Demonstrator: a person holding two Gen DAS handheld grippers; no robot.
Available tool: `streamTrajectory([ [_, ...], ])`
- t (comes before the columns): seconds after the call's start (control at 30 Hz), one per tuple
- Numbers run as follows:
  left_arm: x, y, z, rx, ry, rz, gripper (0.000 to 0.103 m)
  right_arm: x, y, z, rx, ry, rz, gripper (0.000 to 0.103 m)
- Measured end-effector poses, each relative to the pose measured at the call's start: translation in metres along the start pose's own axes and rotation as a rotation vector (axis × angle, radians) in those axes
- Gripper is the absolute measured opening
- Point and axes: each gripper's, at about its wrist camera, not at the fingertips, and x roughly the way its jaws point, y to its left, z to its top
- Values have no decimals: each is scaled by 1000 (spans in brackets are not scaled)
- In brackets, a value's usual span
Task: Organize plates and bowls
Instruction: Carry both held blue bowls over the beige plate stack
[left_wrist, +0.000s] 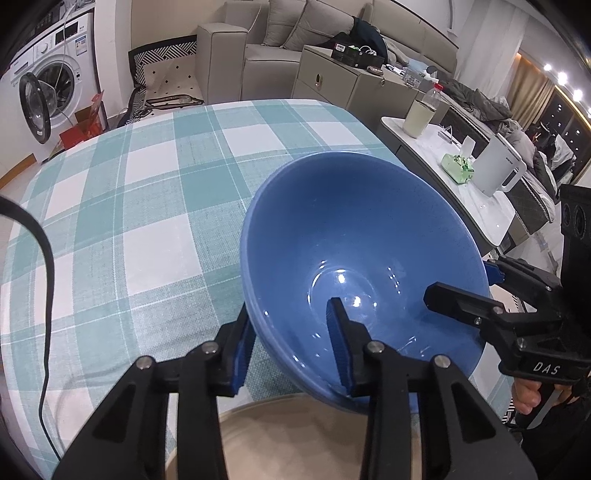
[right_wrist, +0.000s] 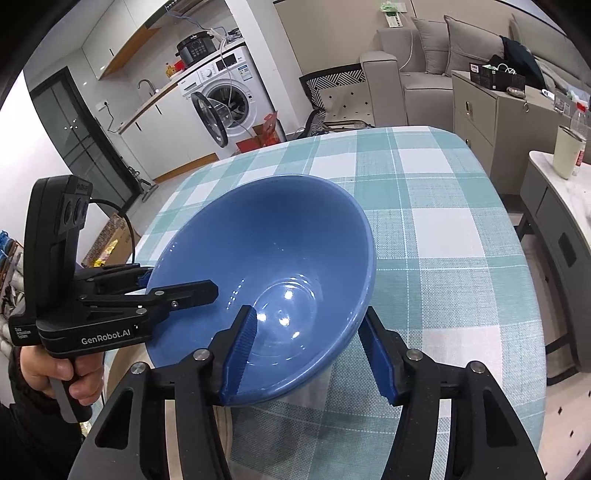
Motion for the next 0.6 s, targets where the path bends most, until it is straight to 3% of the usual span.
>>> streamTrajectory([
  [0.6, -5, -5, 0, -1, -1, 20, 37, -5, 6, -1, -18, -12, -36, 56],
])
